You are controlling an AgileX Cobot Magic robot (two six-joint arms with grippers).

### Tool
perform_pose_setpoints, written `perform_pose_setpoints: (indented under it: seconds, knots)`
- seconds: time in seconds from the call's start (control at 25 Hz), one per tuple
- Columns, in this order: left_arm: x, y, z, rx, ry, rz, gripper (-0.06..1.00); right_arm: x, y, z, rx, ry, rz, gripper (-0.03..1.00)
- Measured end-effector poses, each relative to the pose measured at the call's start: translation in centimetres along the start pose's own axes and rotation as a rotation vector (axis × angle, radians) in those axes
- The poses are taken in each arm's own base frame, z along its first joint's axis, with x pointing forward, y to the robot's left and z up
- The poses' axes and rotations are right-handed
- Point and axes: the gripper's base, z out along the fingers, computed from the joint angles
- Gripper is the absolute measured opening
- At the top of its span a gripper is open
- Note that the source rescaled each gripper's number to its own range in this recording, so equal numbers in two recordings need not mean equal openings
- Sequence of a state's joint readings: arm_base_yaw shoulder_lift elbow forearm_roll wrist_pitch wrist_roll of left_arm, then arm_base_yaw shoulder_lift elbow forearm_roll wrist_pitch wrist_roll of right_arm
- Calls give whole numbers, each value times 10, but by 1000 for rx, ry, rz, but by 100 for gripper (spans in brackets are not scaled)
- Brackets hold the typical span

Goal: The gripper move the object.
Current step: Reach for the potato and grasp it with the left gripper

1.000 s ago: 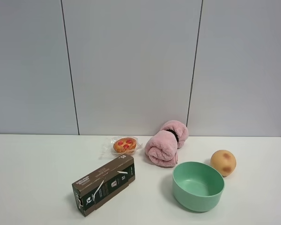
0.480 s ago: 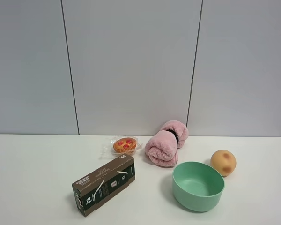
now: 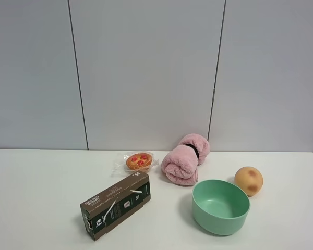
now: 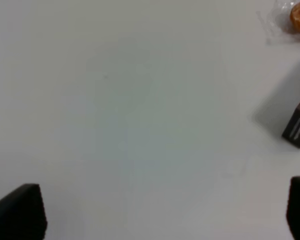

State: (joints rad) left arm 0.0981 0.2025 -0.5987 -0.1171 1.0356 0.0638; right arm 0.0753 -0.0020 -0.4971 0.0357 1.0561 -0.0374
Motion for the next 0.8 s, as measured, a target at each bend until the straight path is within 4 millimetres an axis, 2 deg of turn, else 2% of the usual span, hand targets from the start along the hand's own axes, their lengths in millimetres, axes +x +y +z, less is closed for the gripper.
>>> perform_pose_setpoints:
  seconds: [0.16, 0.32, 0.48, 0.64, 0.8]
  knots:
    - [-53, -3, 7, 44, 25, -34, 100, 0, 0, 0, 0, 0, 0, 100]
    - [-106, -3, 28, 71, 63, -43, 100, 0, 0, 0, 0, 0, 0, 100]
    - [-142, -9, 61, 119, 133, -12, 100, 0, 0, 0, 0, 0, 0, 100]
    - [-167, -39, 97, 245, 169, 78, 100, 0, 0, 0, 0, 0, 0, 100]
    - [-184, -90, 128, 374, 174, 184, 100, 0, 0, 0, 0, 0, 0, 100]
